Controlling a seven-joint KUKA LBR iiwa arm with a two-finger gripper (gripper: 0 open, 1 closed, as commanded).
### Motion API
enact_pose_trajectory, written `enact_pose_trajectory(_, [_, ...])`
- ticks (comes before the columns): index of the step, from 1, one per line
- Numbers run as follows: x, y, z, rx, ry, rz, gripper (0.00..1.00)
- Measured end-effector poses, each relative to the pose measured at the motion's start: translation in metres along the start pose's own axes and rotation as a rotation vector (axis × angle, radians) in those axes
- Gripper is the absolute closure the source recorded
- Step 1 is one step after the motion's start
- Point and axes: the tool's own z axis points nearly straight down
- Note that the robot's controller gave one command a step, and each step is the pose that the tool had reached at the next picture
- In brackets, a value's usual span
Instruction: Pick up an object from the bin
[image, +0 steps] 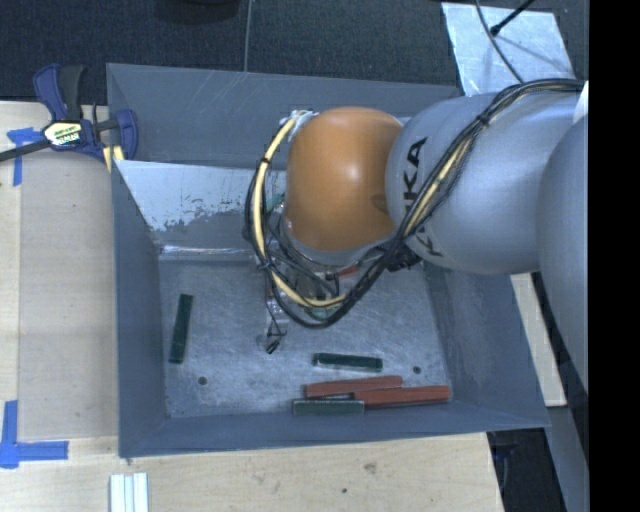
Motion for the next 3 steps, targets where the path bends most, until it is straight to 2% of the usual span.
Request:
enact_pose_trajectory(1, [-0.0514,0.0003,0.1130,0.000,-0.006,-0.189,0.00])
enact_pose_trajectory(2, [-0.0533,0.0008,0.1080,-0.002,-0.013,-0.187,1.00])
enact_pose_trajectory(3, [-0.0524,0.0004,0.1092,-0.001,-0.010,-0.186,0.00])
